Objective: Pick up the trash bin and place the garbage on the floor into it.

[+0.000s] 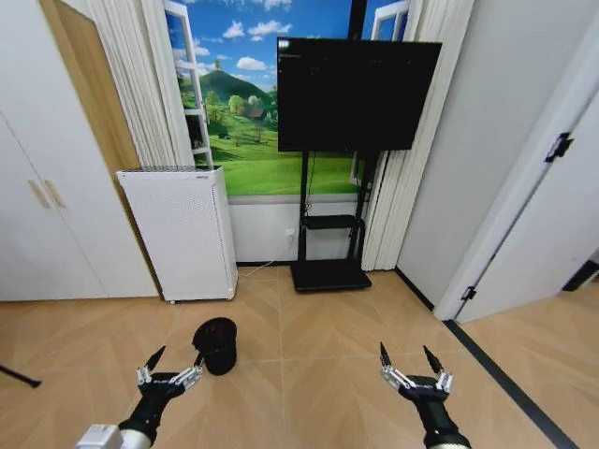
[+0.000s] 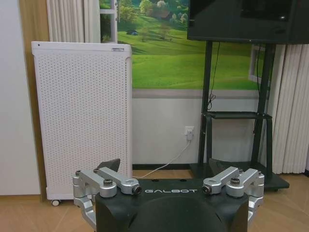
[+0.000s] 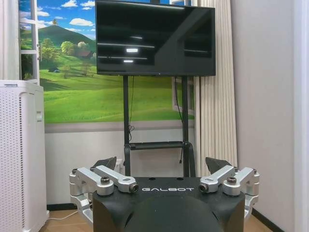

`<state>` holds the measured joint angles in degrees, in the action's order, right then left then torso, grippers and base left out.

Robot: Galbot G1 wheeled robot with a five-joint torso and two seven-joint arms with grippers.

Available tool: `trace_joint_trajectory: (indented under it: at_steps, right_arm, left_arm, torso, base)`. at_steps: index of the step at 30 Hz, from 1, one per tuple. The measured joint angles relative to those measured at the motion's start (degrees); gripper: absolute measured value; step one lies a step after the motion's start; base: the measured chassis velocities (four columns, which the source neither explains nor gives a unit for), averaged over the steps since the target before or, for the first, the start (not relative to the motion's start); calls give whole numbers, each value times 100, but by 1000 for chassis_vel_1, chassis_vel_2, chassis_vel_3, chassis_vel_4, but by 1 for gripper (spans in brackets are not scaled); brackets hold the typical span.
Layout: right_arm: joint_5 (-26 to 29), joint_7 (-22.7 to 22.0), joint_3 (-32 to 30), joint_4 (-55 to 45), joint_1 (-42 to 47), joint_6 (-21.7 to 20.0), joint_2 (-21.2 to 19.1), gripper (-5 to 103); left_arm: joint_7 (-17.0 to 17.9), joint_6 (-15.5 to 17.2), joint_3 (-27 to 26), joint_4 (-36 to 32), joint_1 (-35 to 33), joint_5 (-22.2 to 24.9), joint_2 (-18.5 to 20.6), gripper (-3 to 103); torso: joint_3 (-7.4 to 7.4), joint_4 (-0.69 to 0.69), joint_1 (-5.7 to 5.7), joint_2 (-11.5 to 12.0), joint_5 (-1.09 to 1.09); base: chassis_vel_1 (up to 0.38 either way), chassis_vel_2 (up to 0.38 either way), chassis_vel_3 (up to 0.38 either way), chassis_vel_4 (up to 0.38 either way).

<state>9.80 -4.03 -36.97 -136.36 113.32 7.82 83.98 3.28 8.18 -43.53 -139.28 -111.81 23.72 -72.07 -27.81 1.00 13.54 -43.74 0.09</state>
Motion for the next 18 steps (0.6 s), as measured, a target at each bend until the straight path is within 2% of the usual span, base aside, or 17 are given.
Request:
trace_joint_trajectory:
  at_steps: [1,3,4,6,9,10,13,17,18]
  right_arm:
    - [0,0,0,0,0,0,0,100]
    - [0,0,0,-1,1,1,1,100]
    - [0,0,1,0,0,0,1,100]
    - [0,0,1,0,0,0,0,100]
    - [0,0,1,-1,2,0,1,100]
    - [0,0,1,0,2,0,1,100]
    - [0,0,1,0,2,0,1,100]
    - [0,0,1,-1,2,0,1,100]
    - [0,0,1,-1,1,0,1,100]
  left_arm:
    - [0,0,0,0,0,0,0,100]
    - [1,0,0,1,1,0,0,100]
    - [0,-1,0,1,0,0,0,100]
    - [1,-1,0,1,0,0,0,100]
    - [0,-1,0,1,0,0,1,100]
    - [1,-1,-1,2,-1,0,0,100]
    - [1,-1,0,1,-1,0,0,100]
    - [1,-1,0,1,-1,0,0,100]
    - [1,-1,1,2,1,0,0,100]
  torso:
    - [0,0,0,0,0]
    - [3,1,-2,-1,-19]
    - [3,0,-3,0,-4]
    - [2,-1,-2,1,-4]
    - [4,4,-4,0,-11]
    - [5,-2,-5,0,-9]
    - [4,1,-5,0,-6]
    - [5,0,-6,0,-10]
    - [4,5,-5,1,-11]
  base:
    - [412,-328,-401,324]
    - [378,-332,-358,323]
    - [394,-290,-413,319]
    - [394,-290,-397,315]
    - [282,-285,-286,276]
    - [246,-160,-248,195]
    - [127,-143,-219,182]
    - [22,-8,-23,44]
    - [-59,-29,-31,-15]
